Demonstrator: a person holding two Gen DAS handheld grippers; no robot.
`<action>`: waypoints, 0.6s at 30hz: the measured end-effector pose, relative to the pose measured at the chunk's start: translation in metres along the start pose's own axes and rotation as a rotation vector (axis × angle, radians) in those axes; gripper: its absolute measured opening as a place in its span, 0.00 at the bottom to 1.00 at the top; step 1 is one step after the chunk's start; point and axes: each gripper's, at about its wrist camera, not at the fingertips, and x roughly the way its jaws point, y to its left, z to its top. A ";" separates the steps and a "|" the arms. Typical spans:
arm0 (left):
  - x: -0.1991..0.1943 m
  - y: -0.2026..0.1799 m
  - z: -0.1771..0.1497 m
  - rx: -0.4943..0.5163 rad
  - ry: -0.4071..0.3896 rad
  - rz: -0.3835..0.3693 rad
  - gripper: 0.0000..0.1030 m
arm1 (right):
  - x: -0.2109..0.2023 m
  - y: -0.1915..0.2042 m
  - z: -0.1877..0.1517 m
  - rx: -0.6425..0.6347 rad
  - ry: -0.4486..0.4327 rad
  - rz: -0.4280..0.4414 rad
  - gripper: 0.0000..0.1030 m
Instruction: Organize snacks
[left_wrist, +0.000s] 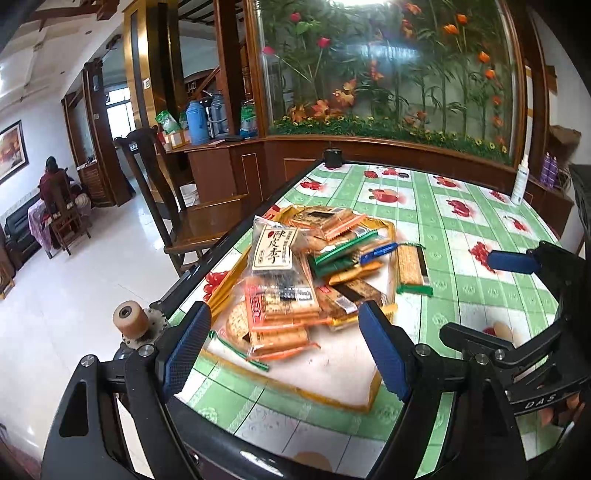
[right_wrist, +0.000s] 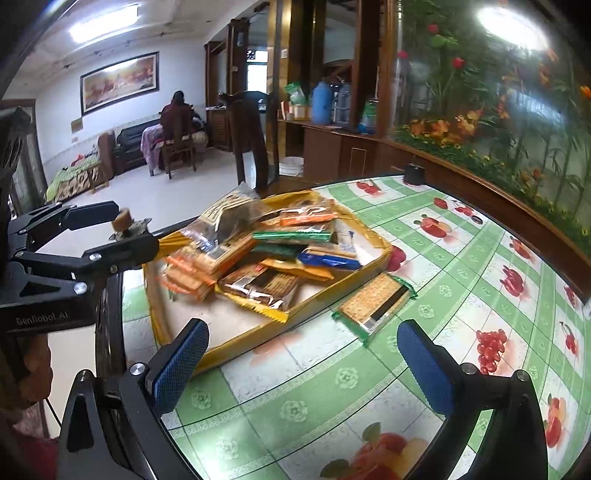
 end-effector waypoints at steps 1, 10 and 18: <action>-0.002 0.000 -0.002 0.005 -0.003 0.009 0.80 | 0.000 0.003 -0.001 -0.003 0.001 0.002 1.00; -0.019 0.013 -0.017 0.006 -0.006 -0.016 0.84 | -0.007 0.010 -0.013 0.045 0.000 0.003 1.00; -0.036 0.013 -0.015 0.026 -0.061 -0.022 0.92 | -0.013 0.023 -0.008 0.036 -0.012 0.000 1.00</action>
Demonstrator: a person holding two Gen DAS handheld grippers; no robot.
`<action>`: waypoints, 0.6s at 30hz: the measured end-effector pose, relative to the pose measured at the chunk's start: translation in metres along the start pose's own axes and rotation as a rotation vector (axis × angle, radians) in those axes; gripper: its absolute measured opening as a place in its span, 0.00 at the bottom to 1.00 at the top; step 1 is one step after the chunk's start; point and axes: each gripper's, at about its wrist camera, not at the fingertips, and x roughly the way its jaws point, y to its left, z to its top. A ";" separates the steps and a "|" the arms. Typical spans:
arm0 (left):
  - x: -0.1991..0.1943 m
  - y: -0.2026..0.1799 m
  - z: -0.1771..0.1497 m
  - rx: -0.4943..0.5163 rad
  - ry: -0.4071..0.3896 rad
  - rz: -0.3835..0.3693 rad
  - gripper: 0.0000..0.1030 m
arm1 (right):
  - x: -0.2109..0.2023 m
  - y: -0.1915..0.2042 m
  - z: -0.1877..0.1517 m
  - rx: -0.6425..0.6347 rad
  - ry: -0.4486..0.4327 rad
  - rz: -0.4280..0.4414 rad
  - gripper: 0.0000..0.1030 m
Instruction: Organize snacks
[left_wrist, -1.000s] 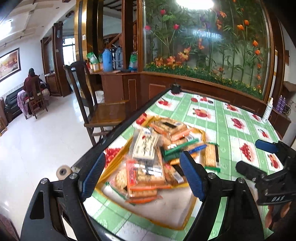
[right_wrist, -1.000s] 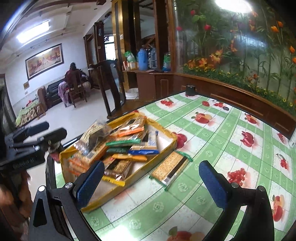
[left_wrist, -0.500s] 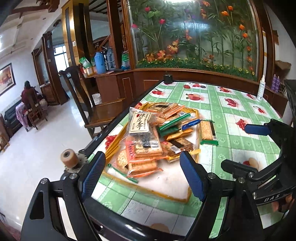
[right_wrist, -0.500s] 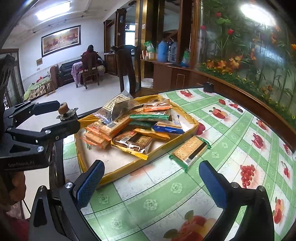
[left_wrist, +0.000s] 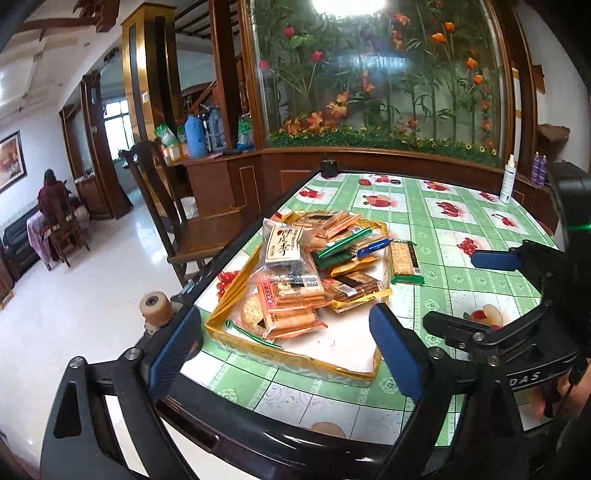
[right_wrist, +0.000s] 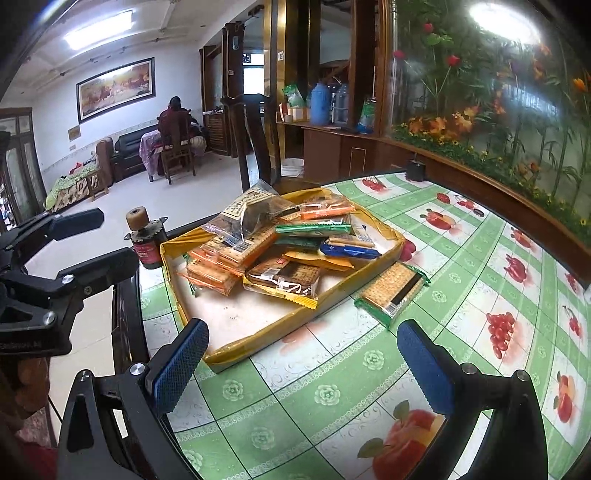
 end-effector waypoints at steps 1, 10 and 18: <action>-0.001 0.000 0.001 0.002 -0.005 -0.004 0.92 | 0.000 0.001 0.001 -0.001 -0.002 0.003 1.00; -0.001 -0.001 0.006 -0.006 -0.010 -0.018 0.93 | 0.007 0.006 0.011 -0.025 -0.003 0.011 1.00; -0.002 0.000 0.008 -0.003 -0.012 -0.015 0.93 | 0.010 0.010 0.021 -0.050 -0.009 0.012 1.00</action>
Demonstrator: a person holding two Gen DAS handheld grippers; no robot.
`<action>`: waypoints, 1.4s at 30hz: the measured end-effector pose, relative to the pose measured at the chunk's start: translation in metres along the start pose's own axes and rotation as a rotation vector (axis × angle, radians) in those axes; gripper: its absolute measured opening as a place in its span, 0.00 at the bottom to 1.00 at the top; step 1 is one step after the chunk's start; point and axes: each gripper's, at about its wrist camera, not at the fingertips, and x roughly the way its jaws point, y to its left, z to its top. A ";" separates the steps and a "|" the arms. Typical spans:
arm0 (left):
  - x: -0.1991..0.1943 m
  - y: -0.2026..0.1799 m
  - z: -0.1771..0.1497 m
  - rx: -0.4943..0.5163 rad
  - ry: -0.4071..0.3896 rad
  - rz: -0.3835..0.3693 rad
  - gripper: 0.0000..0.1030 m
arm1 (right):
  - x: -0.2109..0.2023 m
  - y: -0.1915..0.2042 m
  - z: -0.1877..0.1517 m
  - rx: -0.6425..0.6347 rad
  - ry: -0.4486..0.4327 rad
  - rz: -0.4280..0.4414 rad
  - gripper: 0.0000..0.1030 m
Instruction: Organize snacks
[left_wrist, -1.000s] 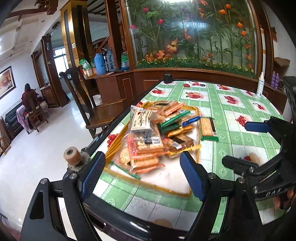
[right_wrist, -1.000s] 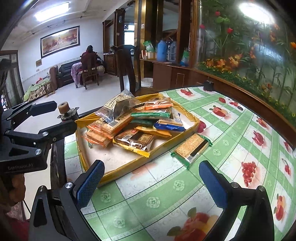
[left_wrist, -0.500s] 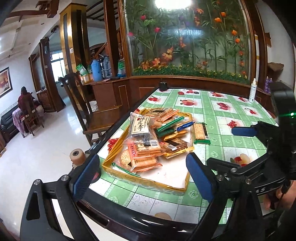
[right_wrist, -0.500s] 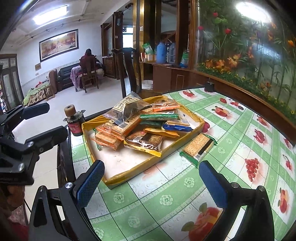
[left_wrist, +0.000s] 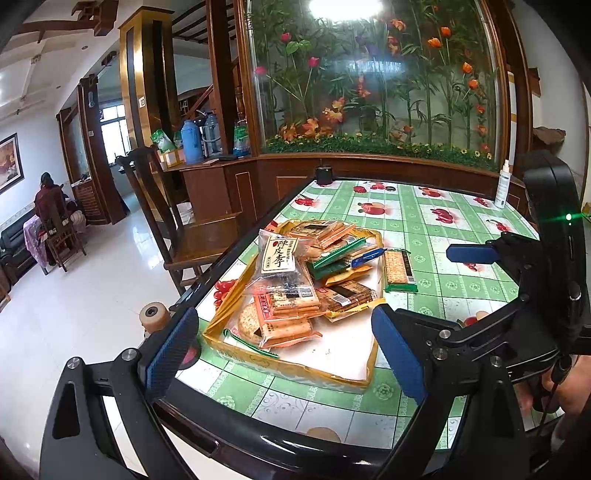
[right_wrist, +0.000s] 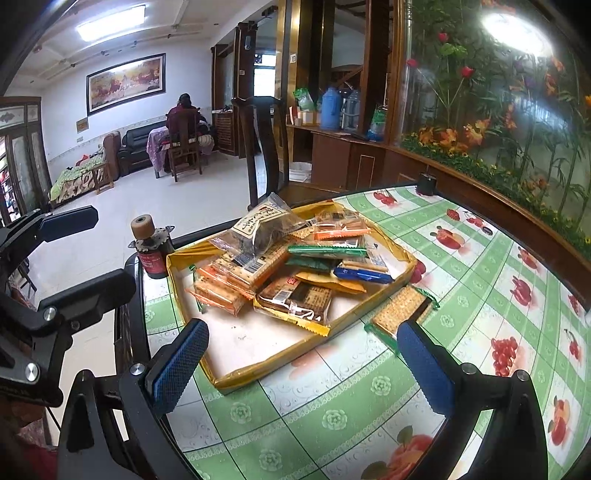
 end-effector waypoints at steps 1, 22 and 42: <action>0.000 0.000 0.000 0.000 -0.001 0.002 0.93 | 0.000 0.001 0.001 -0.003 0.000 0.000 1.00; -0.016 0.013 0.006 -0.016 -0.031 0.018 0.95 | 0.000 0.019 0.015 -0.070 -0.016 -0.004 1.00; -0.027 0.021 0.012 -0.030 -0.056 0.023 1.00 | -0.012 0.033 0.027 -0.115 -0.050 -0.003 1.00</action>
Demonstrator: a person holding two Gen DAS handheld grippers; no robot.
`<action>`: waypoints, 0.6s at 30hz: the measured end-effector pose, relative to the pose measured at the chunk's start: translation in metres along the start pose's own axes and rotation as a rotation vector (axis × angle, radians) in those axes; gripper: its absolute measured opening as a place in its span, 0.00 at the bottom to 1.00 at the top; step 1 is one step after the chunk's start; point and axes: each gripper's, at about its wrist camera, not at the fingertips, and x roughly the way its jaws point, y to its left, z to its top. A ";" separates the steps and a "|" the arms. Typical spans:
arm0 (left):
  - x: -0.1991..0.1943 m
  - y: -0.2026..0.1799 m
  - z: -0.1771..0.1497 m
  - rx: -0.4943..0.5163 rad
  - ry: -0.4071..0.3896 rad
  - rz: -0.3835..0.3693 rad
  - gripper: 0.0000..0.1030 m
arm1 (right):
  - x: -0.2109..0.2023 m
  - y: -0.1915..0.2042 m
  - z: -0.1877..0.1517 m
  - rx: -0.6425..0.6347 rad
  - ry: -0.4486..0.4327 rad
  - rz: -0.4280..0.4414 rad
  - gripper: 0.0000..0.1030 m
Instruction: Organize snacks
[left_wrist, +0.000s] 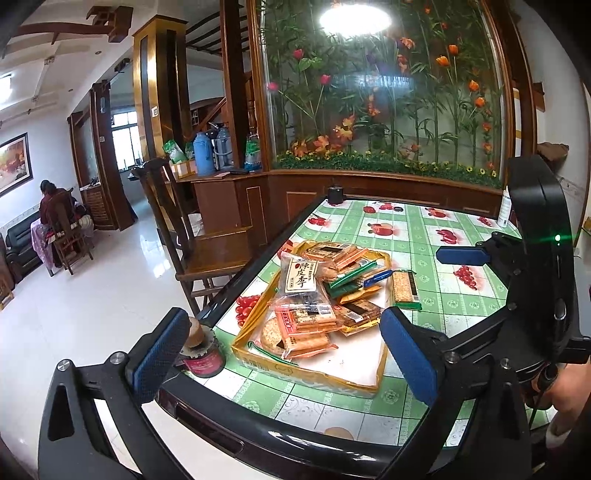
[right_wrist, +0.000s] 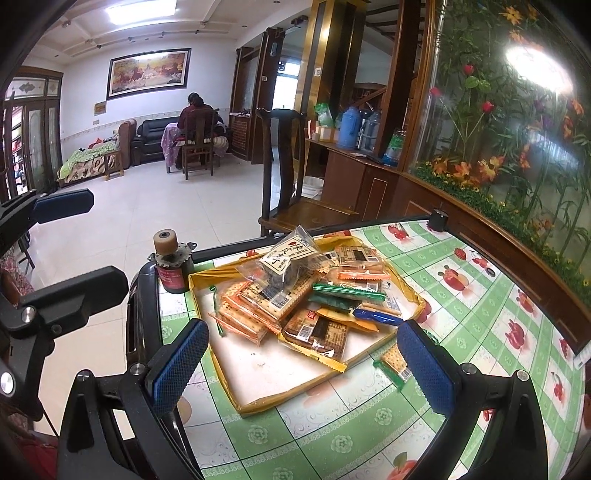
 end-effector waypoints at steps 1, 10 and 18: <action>0.000 0.000 0.000 0.002 0.001 0.000 1.00 | 0.000 0.001 0.000 -0.002 -0.001 0.001 1.00; -0.003 -0.002 0.002 0.008 -0.002 -0.006 1.00 | -0.004 0.001 0.001 -0.001 -0.003 0.004 1.00; -0.005 -0.002 0.003 0.011 -0.001 -0.011 1.00 | -0.007 -0.002 0.000 0.006 -0.005 0.002 1.00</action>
